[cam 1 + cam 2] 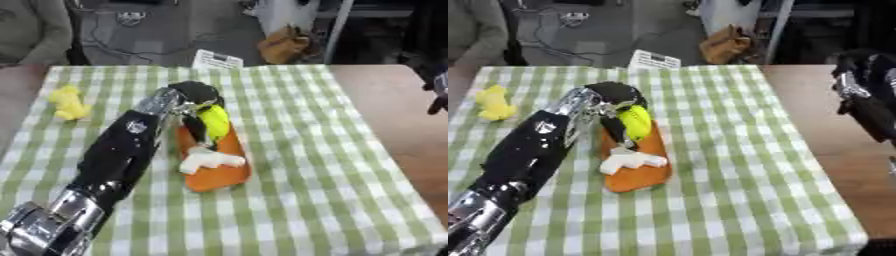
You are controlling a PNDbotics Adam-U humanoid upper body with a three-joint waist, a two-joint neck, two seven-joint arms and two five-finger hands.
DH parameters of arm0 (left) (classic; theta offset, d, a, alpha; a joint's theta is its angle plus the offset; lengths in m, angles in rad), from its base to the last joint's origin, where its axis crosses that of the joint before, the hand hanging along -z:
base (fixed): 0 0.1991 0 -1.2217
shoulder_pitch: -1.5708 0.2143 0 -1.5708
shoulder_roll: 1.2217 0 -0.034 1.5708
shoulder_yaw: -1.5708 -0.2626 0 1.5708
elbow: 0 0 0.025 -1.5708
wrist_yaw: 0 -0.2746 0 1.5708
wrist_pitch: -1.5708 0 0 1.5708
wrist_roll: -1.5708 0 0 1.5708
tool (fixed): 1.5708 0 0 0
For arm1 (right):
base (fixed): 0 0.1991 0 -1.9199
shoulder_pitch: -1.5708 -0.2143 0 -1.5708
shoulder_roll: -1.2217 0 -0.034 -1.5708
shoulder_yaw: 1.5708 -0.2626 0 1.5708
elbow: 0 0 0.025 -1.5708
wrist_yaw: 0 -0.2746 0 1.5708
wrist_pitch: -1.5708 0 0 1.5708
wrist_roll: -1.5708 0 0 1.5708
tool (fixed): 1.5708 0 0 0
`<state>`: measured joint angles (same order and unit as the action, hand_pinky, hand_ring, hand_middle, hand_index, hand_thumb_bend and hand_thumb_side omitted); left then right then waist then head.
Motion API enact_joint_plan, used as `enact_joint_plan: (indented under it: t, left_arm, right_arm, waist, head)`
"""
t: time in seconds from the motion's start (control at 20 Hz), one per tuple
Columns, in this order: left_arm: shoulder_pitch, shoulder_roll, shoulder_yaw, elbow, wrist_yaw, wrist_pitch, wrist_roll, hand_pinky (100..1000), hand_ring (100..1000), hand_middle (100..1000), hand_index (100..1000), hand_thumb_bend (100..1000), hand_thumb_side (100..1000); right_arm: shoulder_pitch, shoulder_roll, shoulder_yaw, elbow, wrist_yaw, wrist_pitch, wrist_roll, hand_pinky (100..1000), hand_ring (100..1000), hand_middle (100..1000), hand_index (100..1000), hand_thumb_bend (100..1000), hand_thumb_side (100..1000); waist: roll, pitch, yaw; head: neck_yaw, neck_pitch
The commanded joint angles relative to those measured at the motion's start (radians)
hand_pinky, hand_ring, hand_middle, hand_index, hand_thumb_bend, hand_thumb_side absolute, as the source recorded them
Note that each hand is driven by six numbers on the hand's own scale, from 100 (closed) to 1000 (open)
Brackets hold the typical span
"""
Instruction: Pick up objects on the table and place them in the box.
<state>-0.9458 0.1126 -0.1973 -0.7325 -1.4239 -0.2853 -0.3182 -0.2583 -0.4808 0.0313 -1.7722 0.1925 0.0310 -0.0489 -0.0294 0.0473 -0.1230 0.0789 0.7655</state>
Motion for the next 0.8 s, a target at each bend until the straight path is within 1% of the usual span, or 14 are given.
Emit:
enact_joint_plan:
  t: [0.05, 0.1, 0.15, 0.2, 0.25, 0.3, 0.35, 0.5, 0.55, 0.6, 0.7, 0.8]
  left_arm:
    - [-0.016, 0.012, 0.024, 0.0, -0.028, 0.002, 0.017, 792, 937, 947, 886, 797, 859]
    - [-0.015, 0.012, 0.028, 0.004, -0.032, 0.004, 0.023, 792, 937, 947, 886, 797, 859]
    - [-0.015, 0.012, 0.031, 0.006, -0.036, 0.007, 0.031, 821, 956, 965, 900, 800, 889]
    - [-0.014, 0.012, 0.033, 0.007, -0.04, 0.01, 0.039, 821, 956, 965, 900, 800, 889]
    - [-0.014, 0.012, 0.035, 0.009, -0.043, 0.012, 0.047, 849, 970, 977, 911, 791, 915]
    - [-0.014, 0.012, 0.036, 0.009, -0.047, 0.014, 0.056, 849, 970, 977, 911, 791, 915]
    - [-0.014, 0.013, 0.037, 0.01, -0.051, 0.015, 0.065, 873, 984, 992, 922, 767, 943]
    - [-0.013, 0.015, 0.042, 0.009, -0.054, 0.022, 0.083, 877, 986, 995, 925, 752, 949]
    - [-0.012, 0.016, 0.044, 0.009, -0.054, 0.024, 0.085, 879, 984, 996, 927, 655, 971]
    - [-0.012, 0.019, 0.048, 0.003, -0.048, 0.027, 0.088, 875, 979, 993, 926, 732, 950]
    - [-0.01, 0.024, 0.05, -0.009, -0.038, 0.03, 0.088, 875, 979, 993, 927, 733, 950]
    - [-0.011, 0.032, 0.056, -0.033, -0.021, 0.031, 0.093, 868, 966, 985, 926, 704, 948]
  right_arm:
    - [-0.009, -0.015, -0.01, -0.02, -0.003, -0.001, -0.002, 353, 567, 584, 831, 159, 626]
    - [-0.009, -0.015, -0.01, -0.02, -0.003, -0.001, -0.002, 353, 567, 584, 831, 159, 626]
    - [-0.008, -0.015, -0.01, -0.02, -0.003, -0.001, -0.002, 353, 567, 584, 830, 159, 626]
    - [-0.008, -0.016, -0.011, -0.02, -0.003, -0.001, -0.002, 353, 567, 584, 830, 159, 626]
    - [-0.008, -0.016, -0.011, -0.02, -0.003, -0.001, -0.002, 353, 567, 583, 830, 160, 626]
    - [-0.008, -0.016, -0.011, -0.02, -0.003, 0.0, -0.002, 353, 567, 583, 830, 160, 626]
    - [-0.008, -0.016, -0.011, -0.02, -0.003, 0.0, -0.002, 353, 567, 583, 830, 160, 626]
    - [-0.008, -0.016, -0.011, -0.02, -0.003, -0.001, -0.002, 353, 567, 583, 830, 161, 626]
    - [-0.008, -0.016, -0.011, -0.02, -0.003, -0.001, -0.002, 353, 567, 583, 830, 161, 636]
    - [-0.008, -0.016, -0.011, -0.02, -0.003, -0.001, -0.002, 353, 567, 583, 830, 162, 626]
    - [-0.008, -0.017, -0.011, -0.02, -0.003, 0.0, -0.002, 353, 567, 583, 830, 162, 626]
    - [-0.008, -0.017, -0.012, -0.02, -0.003, 0.0, -0.003, 353, 567, 582, 830, 163, 626]
  waist:
    - [0.002, -0.015, 0.001]
    - [0.001, -0.015, 0.002]
    - [0.001, -0.015, 0.002]
    - [0.001, -0.015, 0.002]
    - [0.001, -0.015, 0.002]
    - [0.0, -0.015, 0.002]
    - [0.0, -0.015, 0.002]
    - [0.0, -0.015, 0.002]
    - [0.0, -0.015, 0.002]
    - [0.0, -0.015, 0.002]
    - [0.0, -0.016, 0.002]
    - [0.0, -0.016, 0.005]
  head:
    - [-0.001, 0.004]
    - [-0.001, 0.004]
    - [-0.002, 0.004]
    - [-0.002, 0.004]
    - [-0.003, 0.004]
    - [-0.003, 0.004]
    - [-0.003, 0.003]
    - [-0.002, 0.001]
    - [-0.003, 0.0]
    - [-0.002, -0.001]
    - [-0.001, -0.002]
    - [0.0, -0.003]
